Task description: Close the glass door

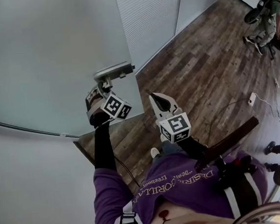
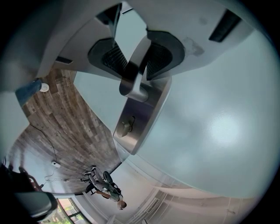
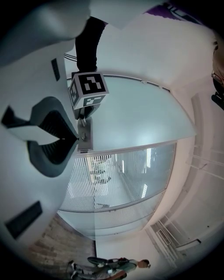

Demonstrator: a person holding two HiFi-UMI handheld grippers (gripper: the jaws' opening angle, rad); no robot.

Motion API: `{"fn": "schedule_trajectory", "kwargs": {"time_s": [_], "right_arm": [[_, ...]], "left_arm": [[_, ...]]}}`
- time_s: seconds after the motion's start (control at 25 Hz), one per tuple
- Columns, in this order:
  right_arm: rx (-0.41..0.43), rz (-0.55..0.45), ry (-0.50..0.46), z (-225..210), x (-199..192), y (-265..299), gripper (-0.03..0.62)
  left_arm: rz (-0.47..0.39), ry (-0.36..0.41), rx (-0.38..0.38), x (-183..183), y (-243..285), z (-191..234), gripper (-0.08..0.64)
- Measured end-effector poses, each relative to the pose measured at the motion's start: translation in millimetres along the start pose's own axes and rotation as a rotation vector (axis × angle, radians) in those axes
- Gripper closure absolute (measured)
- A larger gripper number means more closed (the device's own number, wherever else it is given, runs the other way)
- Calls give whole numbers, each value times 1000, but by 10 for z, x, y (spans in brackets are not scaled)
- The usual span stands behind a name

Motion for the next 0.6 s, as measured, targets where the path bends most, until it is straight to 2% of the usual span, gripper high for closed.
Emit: {"fn": "schedule_trajectory", "kwargs": {"time_s": [0.6], "right_arm": [[50, -16, 25, -592, 125, 138, 595]], "left_arm": [[46, -39, 28, 126, 203, 96, 429]]}}
Point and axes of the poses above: the fingertips, and each gripper's own axes: y forward along the fingers, z to its left, x out of its top, the point moved 2 cm from there along -y, backward along the fingers, and after that the axes turned 12 degrees about x, right-handed, at the moved point
